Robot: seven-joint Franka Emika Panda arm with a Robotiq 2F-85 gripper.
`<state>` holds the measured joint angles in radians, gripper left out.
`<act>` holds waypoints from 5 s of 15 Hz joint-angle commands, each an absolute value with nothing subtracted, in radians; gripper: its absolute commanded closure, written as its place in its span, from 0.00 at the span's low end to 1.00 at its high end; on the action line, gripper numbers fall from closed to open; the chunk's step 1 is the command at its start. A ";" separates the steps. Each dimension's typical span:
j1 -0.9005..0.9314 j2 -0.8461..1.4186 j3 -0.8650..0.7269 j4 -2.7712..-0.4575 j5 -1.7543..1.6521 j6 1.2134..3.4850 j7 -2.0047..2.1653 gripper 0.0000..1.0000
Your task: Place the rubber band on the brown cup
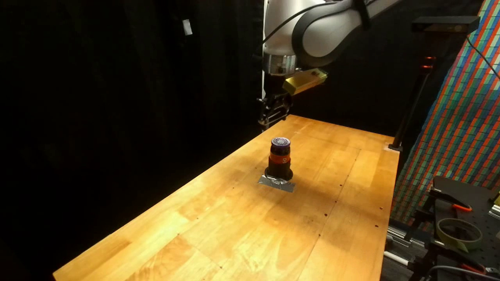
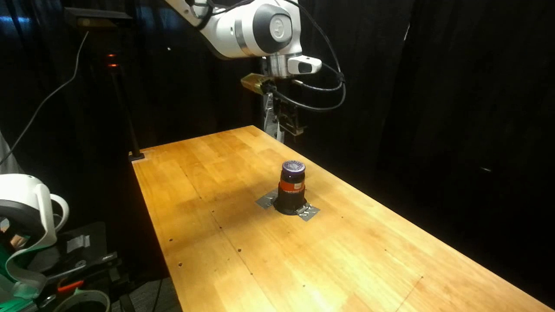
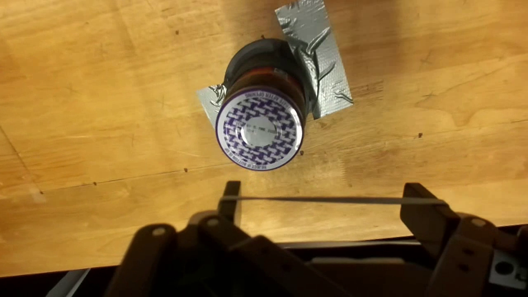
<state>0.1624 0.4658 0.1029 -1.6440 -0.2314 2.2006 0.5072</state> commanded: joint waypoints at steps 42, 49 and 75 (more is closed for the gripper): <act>0.176 0.355 0.014 -2.074 -0.041 2.478 0.364 0.89; 0.325 0.225 -0.142 -2.409 -0.188 3.052 0.660 0.93; 1.229 0.631 -0.870 -2.602 0.238 3.812 0.909 0.92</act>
<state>1.1681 0.5670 -0.8507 -2.5772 0.1480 3.7191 0.9027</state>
